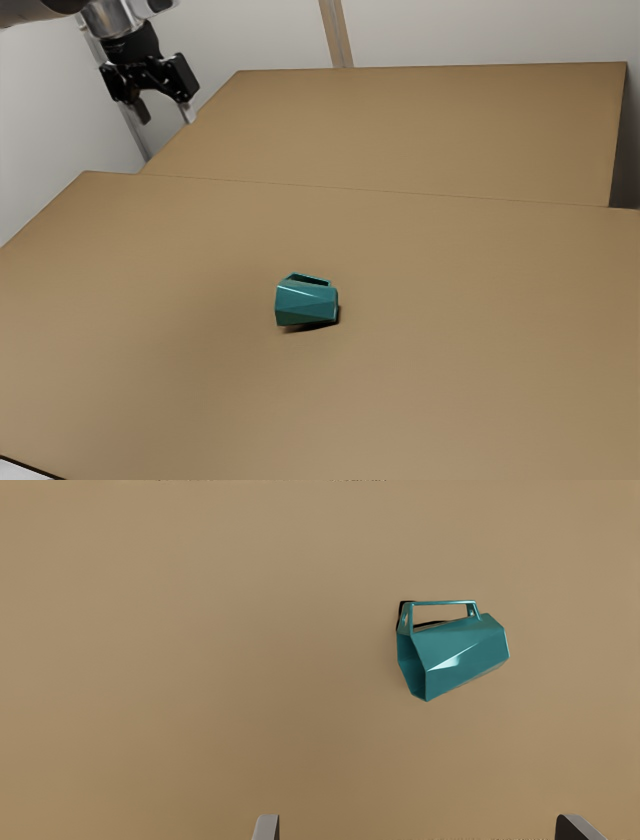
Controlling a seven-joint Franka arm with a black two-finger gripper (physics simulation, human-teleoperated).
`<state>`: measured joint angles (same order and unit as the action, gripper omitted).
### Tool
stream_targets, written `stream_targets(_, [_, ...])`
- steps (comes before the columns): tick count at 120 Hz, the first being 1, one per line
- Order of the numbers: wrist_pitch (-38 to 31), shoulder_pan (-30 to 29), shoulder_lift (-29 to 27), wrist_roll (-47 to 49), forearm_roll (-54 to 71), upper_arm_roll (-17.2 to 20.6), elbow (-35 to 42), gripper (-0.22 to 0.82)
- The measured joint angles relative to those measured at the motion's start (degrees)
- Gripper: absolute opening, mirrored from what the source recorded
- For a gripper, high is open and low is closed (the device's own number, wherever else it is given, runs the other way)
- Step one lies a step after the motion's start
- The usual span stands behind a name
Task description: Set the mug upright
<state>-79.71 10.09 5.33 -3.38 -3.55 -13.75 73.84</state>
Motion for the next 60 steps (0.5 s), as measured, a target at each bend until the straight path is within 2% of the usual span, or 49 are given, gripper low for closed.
stream_targets(29, [-1.91,0.1,0.22,-1.53,0.2,-0.22,2.97,0.6])
stream_targets(36, [-4.06,0.36,-0.33,-1.64,-2.2,-0.76,7.42,0.6])
stream_targets(51, [-11.61,0.78,-1.31,-3.35,-11.7,-4.57,22.41,0.6])
stream_targets(60, [-16.19,0.13,-1.48,-5.58,-18.47,-6.89,28.76,0.6])
